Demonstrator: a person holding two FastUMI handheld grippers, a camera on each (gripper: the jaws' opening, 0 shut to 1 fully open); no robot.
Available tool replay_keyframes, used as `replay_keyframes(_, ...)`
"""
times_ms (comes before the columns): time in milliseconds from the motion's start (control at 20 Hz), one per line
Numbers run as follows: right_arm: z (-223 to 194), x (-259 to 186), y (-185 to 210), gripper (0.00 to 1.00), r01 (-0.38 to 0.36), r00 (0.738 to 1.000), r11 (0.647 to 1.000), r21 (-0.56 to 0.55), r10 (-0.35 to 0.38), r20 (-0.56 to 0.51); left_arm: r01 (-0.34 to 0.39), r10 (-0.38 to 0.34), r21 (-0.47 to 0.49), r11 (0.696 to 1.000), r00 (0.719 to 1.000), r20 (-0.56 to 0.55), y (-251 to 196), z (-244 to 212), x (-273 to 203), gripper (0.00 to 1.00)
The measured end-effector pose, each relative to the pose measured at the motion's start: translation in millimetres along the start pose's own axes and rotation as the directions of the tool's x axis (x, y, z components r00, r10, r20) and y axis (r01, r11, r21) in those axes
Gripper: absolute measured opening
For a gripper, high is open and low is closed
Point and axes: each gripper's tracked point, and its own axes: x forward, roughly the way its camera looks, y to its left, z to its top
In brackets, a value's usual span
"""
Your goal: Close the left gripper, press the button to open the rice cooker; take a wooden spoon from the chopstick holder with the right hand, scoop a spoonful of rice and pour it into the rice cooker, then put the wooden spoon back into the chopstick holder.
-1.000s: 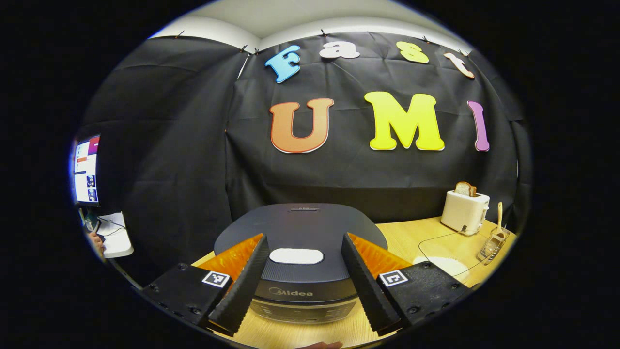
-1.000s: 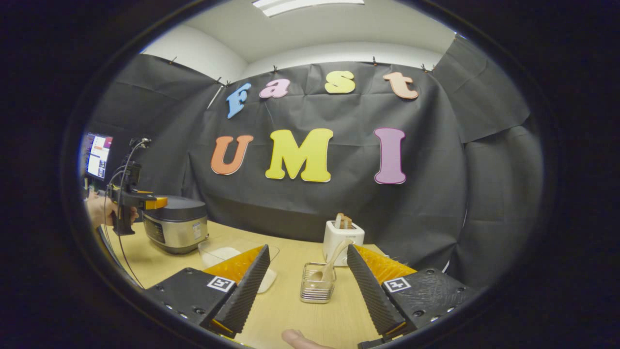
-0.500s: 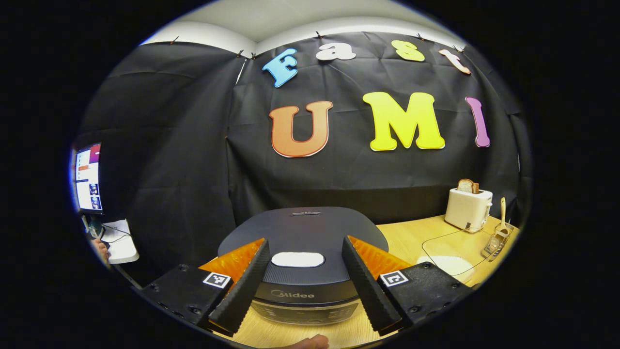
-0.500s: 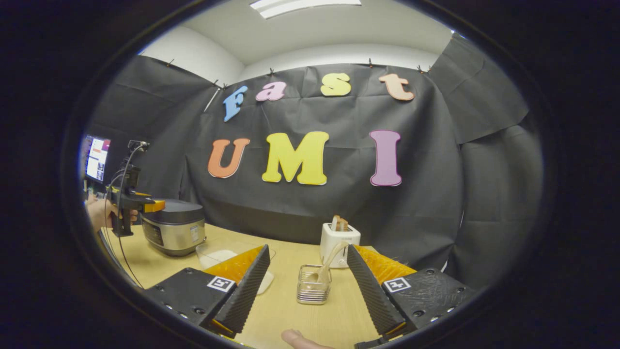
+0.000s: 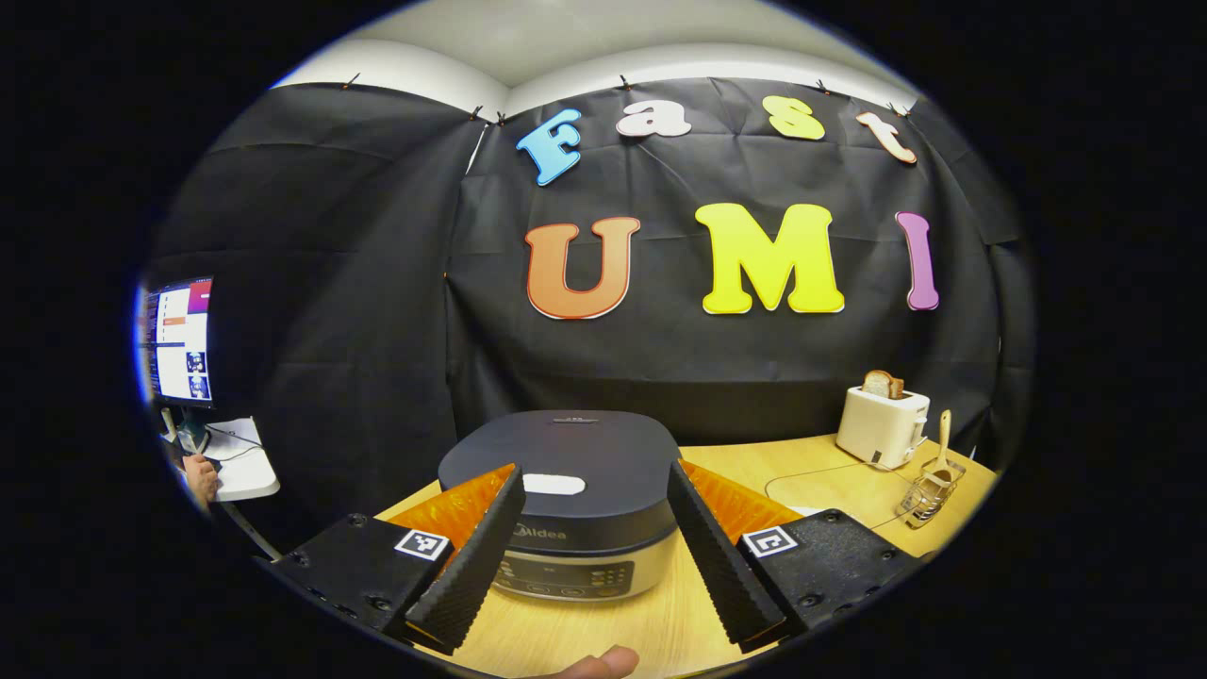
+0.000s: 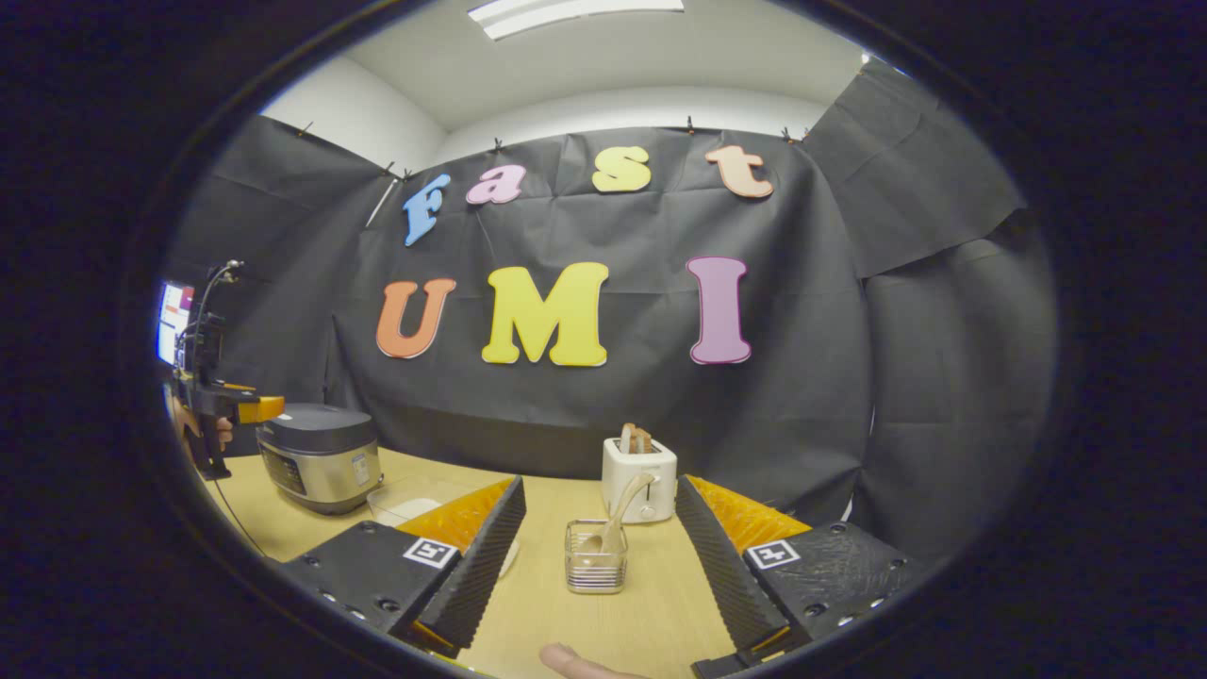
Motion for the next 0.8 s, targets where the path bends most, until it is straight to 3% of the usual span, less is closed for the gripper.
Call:
replay_keyframes(500, -18, 3, 4, 0.95, 0.013, 0.998, 0.999, 0.051, -0.009, -0.068, 0.105, -0.105, -0.032, 0.994, 0.994, -0.005, -61, -5, -67, 0.97)
replay_keyframes(800, -19, -2, 8, 0.95, 0.011, 0.998, 1.0, 0.026, -0.009, -0.059, 0.159, -0.158, 0.014, 0.987, 0.987, -0.013, -87, -12, -85, 0.97)
